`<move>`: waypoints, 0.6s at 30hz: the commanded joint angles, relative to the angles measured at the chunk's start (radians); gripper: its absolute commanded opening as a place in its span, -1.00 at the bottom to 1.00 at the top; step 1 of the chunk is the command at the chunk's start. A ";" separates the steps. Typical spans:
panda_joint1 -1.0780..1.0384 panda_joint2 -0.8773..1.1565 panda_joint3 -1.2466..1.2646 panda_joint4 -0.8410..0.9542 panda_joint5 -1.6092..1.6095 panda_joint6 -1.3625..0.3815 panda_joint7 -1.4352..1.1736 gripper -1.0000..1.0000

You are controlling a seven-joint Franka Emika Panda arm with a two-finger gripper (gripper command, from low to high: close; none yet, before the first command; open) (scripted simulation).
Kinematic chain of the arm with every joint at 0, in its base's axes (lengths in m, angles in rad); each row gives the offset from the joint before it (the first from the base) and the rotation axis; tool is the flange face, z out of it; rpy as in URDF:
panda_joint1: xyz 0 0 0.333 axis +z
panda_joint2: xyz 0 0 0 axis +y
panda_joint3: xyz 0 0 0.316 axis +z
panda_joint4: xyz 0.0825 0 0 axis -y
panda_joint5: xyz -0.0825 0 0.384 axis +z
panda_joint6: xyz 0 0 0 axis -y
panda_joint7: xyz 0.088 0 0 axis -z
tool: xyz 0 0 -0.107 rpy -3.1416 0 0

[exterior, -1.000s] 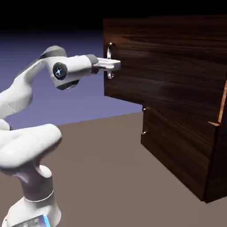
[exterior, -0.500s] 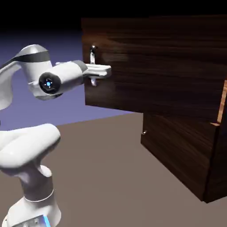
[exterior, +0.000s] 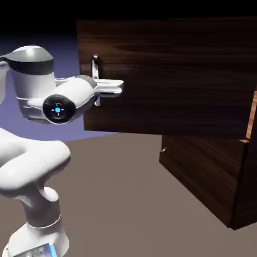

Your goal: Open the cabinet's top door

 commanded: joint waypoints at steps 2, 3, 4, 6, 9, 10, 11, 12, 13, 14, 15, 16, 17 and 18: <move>0.020 0.072 -0.052 0.040 -0.063 -0.038 -0.042 -1.00; 0.031 0.109 -0.077 0.061 -0.094 -0.056 -0.062 -1.00; 0.044 0.145 -0.102 0.083 -0.123 -0.074 -0.082 -1.00; 0.073 0.217 -0.152 0.131 -0.179 -0.110 -0.121 -1.00; 0.125 0.326 -0.224 0.210 -0.257 -0.167 -0.177 -1.00; 0.144 0.362 -0.249 0.239 -0.281 -0.187 -0.196 -1.00; 0.164 0.399 -0.273 0.268 -0.304 -0.207 -0.214 -1.00; 0.184 0.435 -0.298 0.299 -0.326 -0.228 -0.233 -1.00; 0.206 0.471 -0.322 0.330 -0.347 -0.250 -0.251 -1.00; 0.228 0.507 -0.347 0.363 -0.367 -0.273 -0.269 -1.00; 0.250 0.544 -0.372 0.396 -0.385 -0.296 -0.288 -1.00; 0.273 0.580 -0.397 0.429 -0.403 -0.320 -0.306 -1.00; 0.297 0.616 -0.422 0.463 -0.420 -0.345 -0.326 -1.00; 0.320 0.652 -0.447 0.498 -0.436 -0.371 -0.345 -1.00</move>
